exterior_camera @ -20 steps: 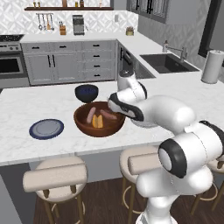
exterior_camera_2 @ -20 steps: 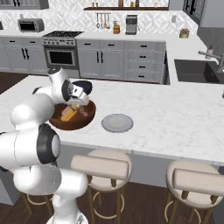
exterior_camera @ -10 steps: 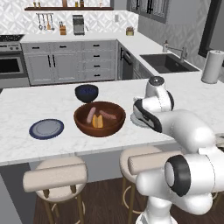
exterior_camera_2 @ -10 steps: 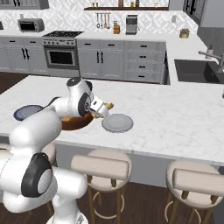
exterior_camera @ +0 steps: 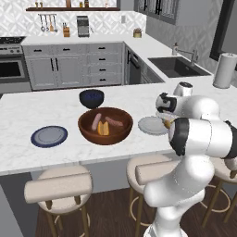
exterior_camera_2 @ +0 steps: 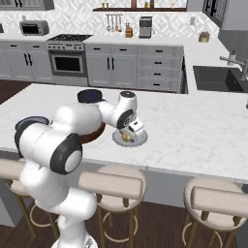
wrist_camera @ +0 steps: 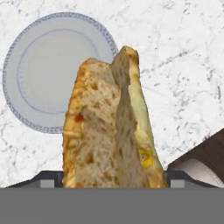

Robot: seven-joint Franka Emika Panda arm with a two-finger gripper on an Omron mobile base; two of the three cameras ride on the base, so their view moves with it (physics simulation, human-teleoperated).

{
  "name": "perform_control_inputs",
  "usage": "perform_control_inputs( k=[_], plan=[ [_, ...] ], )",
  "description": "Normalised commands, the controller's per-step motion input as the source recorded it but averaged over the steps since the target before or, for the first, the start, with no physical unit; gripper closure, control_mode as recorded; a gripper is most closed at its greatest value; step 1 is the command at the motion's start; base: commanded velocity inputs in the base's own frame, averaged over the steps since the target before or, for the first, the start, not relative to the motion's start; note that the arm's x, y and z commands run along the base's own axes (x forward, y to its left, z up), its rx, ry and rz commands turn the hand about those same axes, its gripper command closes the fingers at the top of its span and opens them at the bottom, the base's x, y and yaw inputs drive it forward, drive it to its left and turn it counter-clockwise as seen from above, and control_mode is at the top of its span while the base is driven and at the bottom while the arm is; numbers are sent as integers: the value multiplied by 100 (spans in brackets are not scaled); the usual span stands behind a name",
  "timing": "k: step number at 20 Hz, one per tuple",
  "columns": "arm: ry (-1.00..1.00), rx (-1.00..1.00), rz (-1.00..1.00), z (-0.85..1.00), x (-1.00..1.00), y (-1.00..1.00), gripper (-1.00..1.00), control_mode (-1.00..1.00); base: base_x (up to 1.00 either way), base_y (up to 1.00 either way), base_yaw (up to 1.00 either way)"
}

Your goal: Place one bun and one sausage from the bowl on each plate.

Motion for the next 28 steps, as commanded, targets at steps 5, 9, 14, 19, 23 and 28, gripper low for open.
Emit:
perform_control_inputs(
  k=[5, 9, 14, 19, 23, 28],
  plan=[
    [-14, -4, 0, -65, 77, 28, 100, -100, 0, 0, 0],
    [0, 0, 0, -70, 70, 11, 100, -100, 0, 0, 0],
    [-1, -1, 0, -20, 36, 0, -100, -100, 0, 0, 0],
    [-7, 0, 0, 22, -18, 0, -100, -100, 0, 0, 0],
    [-11, 0, 0, 54, -61, 1, -100, -100, 0, 0, 0],
    [-18, -3, 7, 82, -40, 63, -100, -100, 0, 0, 0]
  ],
)
